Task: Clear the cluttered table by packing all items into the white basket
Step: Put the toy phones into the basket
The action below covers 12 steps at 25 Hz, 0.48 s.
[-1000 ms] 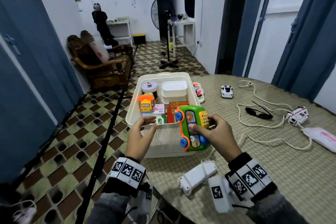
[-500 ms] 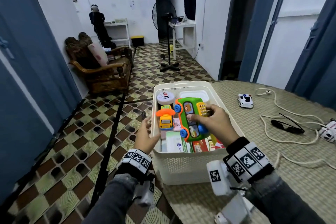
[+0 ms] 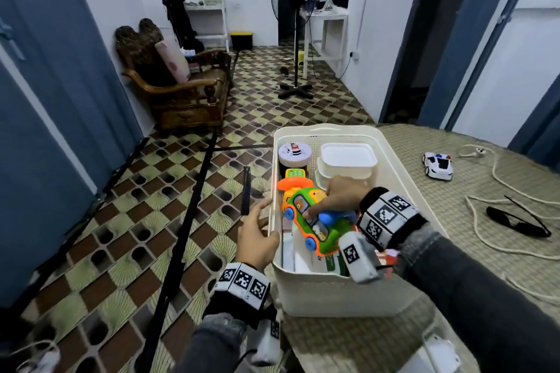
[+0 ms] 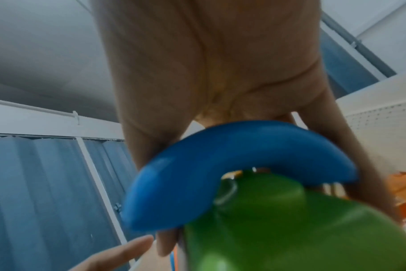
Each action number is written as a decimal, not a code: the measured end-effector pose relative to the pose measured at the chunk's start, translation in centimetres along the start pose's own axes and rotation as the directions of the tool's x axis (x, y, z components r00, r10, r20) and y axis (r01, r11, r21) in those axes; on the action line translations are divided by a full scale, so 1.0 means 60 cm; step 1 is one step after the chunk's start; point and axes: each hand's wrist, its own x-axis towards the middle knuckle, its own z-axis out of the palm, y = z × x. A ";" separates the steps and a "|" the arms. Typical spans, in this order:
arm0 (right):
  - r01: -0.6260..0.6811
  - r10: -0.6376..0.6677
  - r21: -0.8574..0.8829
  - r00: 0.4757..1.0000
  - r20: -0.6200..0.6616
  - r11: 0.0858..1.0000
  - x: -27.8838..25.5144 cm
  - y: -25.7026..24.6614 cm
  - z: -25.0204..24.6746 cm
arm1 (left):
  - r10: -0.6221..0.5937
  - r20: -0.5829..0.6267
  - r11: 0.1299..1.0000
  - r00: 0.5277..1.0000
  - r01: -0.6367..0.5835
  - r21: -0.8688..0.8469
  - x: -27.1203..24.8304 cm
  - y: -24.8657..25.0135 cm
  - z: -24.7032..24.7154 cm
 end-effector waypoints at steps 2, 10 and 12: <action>-0.016 0.021 -0.082 0.998 0.064 0.997 0.014 -0.016 0.003 | -0.020 -0.001 0.999 1.000 0.020 -0.026 0.002 -0.004 0.000; -0.046 -0.006 0.202 0.968 0.250 0.978 0.085 0.000 0.077 | -0.047 0.000 0.997 0.999 0.047 0.059 0.004 -0.013 0.000; -0.111 -0.022 0.372 0.942 0.335 0.922 0.071 0.003 0.066 | -0.055 0.009 0.997 0.998 0.055 0.055 0.005 -0.016 0.000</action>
